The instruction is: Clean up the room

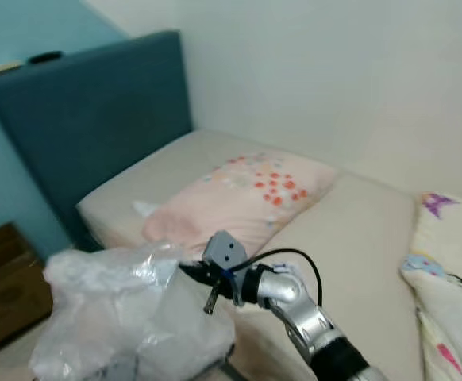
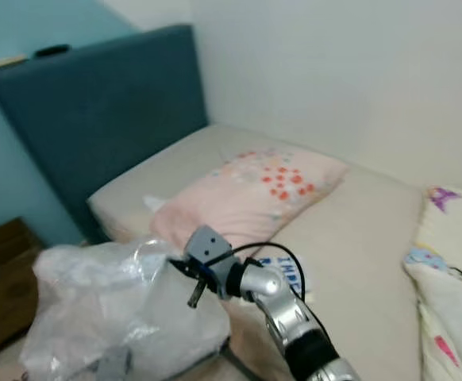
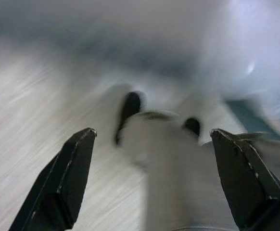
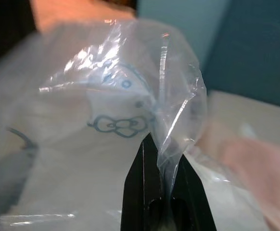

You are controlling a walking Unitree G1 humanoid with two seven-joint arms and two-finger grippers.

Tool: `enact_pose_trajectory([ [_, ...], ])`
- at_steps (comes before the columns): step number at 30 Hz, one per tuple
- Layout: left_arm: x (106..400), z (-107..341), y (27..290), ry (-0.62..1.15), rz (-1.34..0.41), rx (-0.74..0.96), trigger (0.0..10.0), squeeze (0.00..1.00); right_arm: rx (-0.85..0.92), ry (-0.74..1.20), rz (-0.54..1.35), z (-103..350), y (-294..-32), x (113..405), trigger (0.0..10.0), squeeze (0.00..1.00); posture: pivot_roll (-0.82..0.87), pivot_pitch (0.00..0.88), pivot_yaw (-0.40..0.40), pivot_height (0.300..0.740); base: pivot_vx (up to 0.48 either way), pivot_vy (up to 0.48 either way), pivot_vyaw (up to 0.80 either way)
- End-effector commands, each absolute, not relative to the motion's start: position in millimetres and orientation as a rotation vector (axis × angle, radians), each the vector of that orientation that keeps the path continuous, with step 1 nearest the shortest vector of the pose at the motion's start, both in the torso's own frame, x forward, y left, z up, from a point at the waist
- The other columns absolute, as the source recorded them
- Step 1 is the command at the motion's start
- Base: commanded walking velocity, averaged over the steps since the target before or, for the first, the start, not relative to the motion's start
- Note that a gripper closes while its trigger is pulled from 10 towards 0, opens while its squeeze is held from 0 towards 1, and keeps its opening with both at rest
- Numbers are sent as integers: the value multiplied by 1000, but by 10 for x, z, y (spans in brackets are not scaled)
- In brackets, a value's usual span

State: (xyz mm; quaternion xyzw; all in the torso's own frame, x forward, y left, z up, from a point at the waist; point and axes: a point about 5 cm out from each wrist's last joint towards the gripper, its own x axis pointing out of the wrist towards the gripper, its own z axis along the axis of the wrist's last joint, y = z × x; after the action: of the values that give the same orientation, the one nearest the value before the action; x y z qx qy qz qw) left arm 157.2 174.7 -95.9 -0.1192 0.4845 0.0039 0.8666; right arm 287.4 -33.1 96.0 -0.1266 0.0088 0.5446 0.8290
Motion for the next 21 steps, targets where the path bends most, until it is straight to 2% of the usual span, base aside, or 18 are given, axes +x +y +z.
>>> enact_pose_trajectory([
  [1,1567,-961,1758,1020,6,-232,10000,0,-301,20,1164,938,-342,2859,10000,0,-85,0,3,736,0,0,800],
  [9,1559,-967,1749,1025,10,-221,10000,0,-378,58,1139,808,-363,2870,10000,0,-79,0,-12,736,0,0,800],
  [14,1546,-973,1745,1028,14,-219,10000,0,-465,190,1085,496,-488,2857,10000,0,-73,0,-22,736,0,0,800],
  [17,1538,-976,1741,1029,15,-219,10000,0,-473,272,1039,340,-575,2838,10000,0,-68,0,-29,736,0,0,800],
  [18,1533,-978,1739,1030,16,-220,10000,0,-484,338,1003,219,-651,2809,10000,0,-66,0,-31,736,0,0,800],
  [19,1525,-982,1737,1033,15,-219,10000,0,-484,484,934,-36,-828,2704,10000,0,-64,0,-33,736,0,0,800],
  [21,1522,-983,1734,1034,14,-218,10000,0,-476,558,884,-150,-927,2647,10000,0,-63,0,-33,736,0,0,800],
])
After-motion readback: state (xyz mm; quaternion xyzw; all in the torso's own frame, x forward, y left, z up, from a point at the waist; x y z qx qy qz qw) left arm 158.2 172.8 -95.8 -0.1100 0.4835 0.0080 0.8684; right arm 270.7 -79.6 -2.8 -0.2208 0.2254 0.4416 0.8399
